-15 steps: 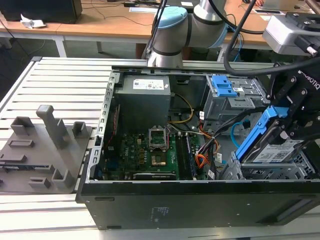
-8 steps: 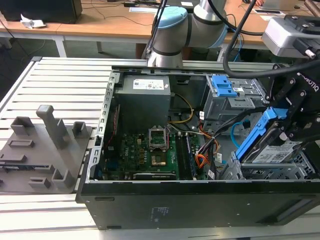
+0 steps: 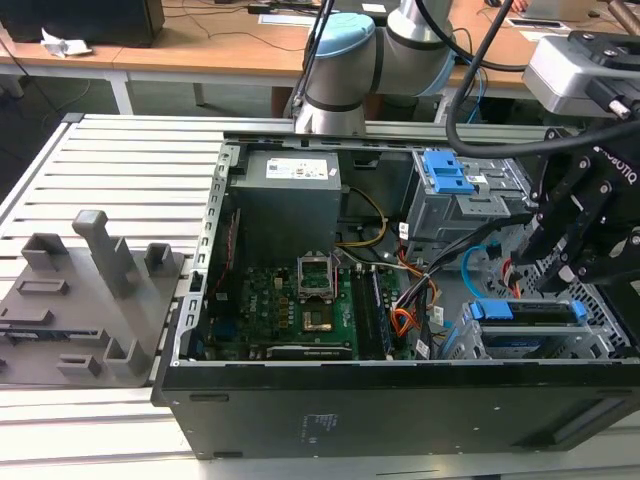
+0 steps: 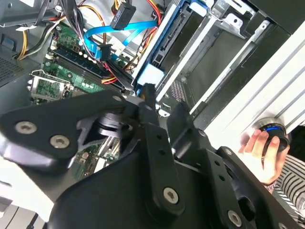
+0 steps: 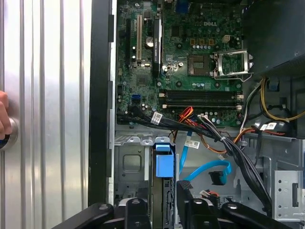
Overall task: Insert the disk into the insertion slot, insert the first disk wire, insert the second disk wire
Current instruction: 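Insert the disk into the insertion slot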
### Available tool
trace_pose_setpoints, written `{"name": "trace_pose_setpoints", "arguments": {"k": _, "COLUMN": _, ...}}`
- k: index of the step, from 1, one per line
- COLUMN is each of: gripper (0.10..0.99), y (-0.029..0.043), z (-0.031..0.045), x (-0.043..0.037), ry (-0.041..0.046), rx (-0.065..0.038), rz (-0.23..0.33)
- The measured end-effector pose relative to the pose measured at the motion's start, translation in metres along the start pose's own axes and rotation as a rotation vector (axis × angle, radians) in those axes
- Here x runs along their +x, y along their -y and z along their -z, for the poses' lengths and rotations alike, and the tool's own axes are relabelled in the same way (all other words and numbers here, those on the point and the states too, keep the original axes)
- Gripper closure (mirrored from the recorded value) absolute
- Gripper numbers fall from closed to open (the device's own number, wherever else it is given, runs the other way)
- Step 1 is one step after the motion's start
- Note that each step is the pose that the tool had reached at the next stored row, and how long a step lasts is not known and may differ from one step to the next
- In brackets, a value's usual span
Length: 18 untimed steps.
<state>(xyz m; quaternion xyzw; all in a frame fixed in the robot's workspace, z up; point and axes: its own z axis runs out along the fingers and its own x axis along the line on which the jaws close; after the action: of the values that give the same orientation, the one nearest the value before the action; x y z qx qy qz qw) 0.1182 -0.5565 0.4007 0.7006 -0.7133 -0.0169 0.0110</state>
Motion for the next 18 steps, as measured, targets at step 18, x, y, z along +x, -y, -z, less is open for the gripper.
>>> {"name": "trace_pose_setpoints", "arguments": {"k": 18, "gripper": 0.980, "y": 0.0044, "z": -0.0191, "x": 0.0001, "ry": 0.0001, "rx": 0.000, "rz": 0.000}}
